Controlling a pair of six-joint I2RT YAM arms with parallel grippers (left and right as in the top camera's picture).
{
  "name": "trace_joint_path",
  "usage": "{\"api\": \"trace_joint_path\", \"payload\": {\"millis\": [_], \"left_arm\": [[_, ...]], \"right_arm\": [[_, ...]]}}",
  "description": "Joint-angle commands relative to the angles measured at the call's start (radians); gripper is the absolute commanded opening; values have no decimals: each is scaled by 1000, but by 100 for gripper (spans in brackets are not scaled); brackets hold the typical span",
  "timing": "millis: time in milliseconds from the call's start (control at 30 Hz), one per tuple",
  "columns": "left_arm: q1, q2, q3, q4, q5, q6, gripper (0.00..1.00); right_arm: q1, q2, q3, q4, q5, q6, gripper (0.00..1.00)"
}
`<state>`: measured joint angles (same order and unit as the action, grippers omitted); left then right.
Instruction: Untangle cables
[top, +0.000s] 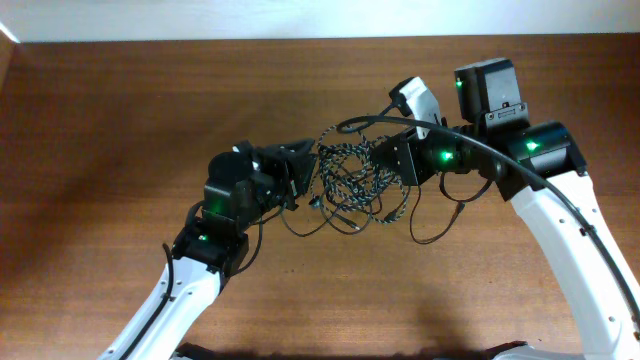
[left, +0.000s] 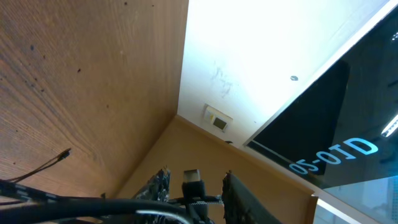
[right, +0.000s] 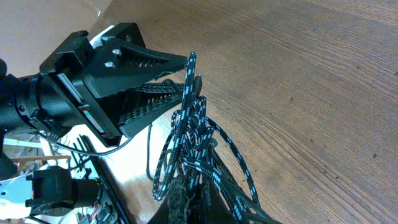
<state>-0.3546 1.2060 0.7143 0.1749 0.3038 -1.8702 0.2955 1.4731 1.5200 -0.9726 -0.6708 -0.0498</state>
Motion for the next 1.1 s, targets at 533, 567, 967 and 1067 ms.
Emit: {"api": "trace_joint_path", "payload": {"millis": [533,567,967,1067], "left_arm": [[435,10,4,951,406,316,0],[427,10,4,827,478,317,0],[244,57,4,-537,201,1136,99],[244,57,5,-564,229,1235,99]], "right_arm": [[-147,-7,6,-114,698,407,4],[-147,-7,6,-105,658,407,5],[-145,-7,6,1,405,407,6],[-145,-7,6,0,404,406,6]]}}
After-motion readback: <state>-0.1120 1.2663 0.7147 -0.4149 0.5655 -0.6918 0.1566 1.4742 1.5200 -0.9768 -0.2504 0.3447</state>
